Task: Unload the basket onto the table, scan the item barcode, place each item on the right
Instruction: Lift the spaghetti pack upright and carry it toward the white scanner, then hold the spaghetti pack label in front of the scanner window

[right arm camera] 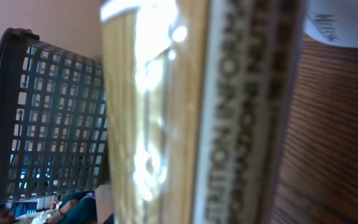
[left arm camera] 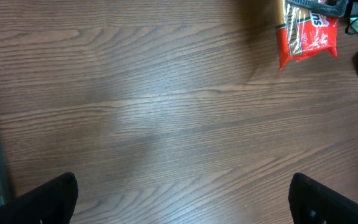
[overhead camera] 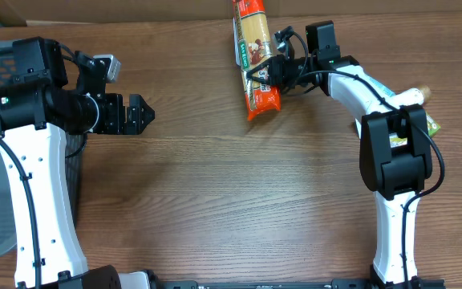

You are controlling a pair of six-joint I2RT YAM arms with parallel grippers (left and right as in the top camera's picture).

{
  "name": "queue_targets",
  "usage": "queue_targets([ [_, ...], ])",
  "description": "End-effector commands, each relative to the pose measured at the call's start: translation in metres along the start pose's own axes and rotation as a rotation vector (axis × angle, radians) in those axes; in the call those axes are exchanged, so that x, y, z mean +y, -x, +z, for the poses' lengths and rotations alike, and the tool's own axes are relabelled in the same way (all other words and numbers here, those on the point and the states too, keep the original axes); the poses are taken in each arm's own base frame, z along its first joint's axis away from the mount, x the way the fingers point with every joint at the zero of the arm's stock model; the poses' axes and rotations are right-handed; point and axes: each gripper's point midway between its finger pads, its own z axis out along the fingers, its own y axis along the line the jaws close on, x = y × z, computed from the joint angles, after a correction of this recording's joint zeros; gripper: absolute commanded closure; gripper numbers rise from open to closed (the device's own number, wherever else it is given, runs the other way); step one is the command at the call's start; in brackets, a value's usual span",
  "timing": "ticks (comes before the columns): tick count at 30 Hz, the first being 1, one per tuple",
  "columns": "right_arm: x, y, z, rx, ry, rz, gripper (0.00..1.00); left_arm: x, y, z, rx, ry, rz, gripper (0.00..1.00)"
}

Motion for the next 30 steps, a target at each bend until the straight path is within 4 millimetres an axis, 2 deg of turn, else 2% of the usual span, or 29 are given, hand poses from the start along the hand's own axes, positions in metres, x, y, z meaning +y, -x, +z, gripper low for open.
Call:
queue_targets([
  [1, 0.023, 0.012, -0.008, -0.019, 0.054, -0.101, 0.96, -0.004, 0.004, -0.002, -0.012, -0.010, 0.031, 0.00],
  [6, 0.022, 0.011, -0.008, -0.016, 0.047, -0.091, 0.96, -0.004, 0.004, -0.002, -0.012, -0.010, 0.031, 0.00],
  [12, 0.004, 0.003, -0.008, -0.002, -0.043, -0.008, 0.96, -0.004, 0.004, -0.002, -0.012, -0.010, 0.031, 0.00],
  [17, 0.005, 0.004, -0.007, -0.003, -0.039, 0.000, 0.96, -0.004, 0.004, -0.002, -0.012, -0.010, 0.031, 0.01],
  [20, 0.011, 0.006, -0.008, -0.005, -0.003, -0.013, 0.96, -0.004, 0.004, -0.002, -0.012, -0.010, 0.031, 0.00],
  [24, 0.037, 0.009, -0.011, 0.009, 0.136, -0.037, 0.96, -0.004, 0.004, -0.002, -0.012, -0.010, 0.031, 0.00],
  [30, 0.058, 0.019, -0.030, 0.019, 0.273, 0.000, 0.96, -0.004, 0.004, -0.002, -0.012, -0.010, 0.031, 0.00],
])
